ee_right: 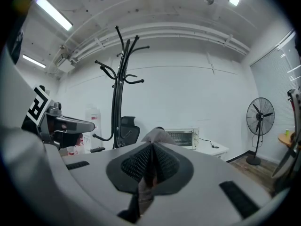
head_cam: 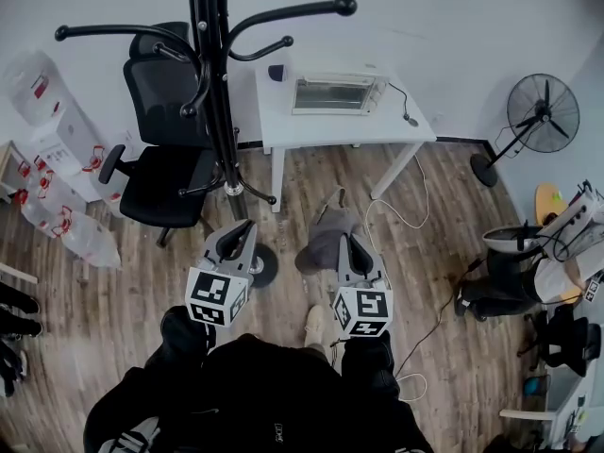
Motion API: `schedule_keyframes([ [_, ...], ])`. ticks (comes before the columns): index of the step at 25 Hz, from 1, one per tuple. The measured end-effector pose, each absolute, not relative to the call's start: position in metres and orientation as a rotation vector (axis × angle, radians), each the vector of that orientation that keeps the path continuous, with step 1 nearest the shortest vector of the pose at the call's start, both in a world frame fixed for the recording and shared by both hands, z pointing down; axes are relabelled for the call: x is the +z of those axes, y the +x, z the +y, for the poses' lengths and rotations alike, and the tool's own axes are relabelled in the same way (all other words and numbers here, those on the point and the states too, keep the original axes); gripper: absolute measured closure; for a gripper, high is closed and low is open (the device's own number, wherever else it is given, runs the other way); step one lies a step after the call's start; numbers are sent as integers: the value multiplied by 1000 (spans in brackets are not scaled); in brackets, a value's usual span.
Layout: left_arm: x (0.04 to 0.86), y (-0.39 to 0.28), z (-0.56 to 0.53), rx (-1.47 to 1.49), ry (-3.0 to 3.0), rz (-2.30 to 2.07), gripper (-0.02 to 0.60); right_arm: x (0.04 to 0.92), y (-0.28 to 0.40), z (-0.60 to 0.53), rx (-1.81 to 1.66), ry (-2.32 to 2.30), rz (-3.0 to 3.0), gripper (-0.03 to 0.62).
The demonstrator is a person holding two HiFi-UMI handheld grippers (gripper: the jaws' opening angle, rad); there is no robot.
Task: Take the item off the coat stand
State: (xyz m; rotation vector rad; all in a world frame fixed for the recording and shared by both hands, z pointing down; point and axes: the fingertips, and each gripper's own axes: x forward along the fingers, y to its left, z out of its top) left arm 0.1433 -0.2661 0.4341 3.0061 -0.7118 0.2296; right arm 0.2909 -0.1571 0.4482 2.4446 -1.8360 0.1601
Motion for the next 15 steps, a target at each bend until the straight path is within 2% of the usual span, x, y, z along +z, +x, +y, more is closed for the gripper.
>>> schedule_keyframes([
  [15, 433, 143, -263, 226, 2998, -752, 546, 446, 292, -157, 147, 2417, -1871, 572],
])
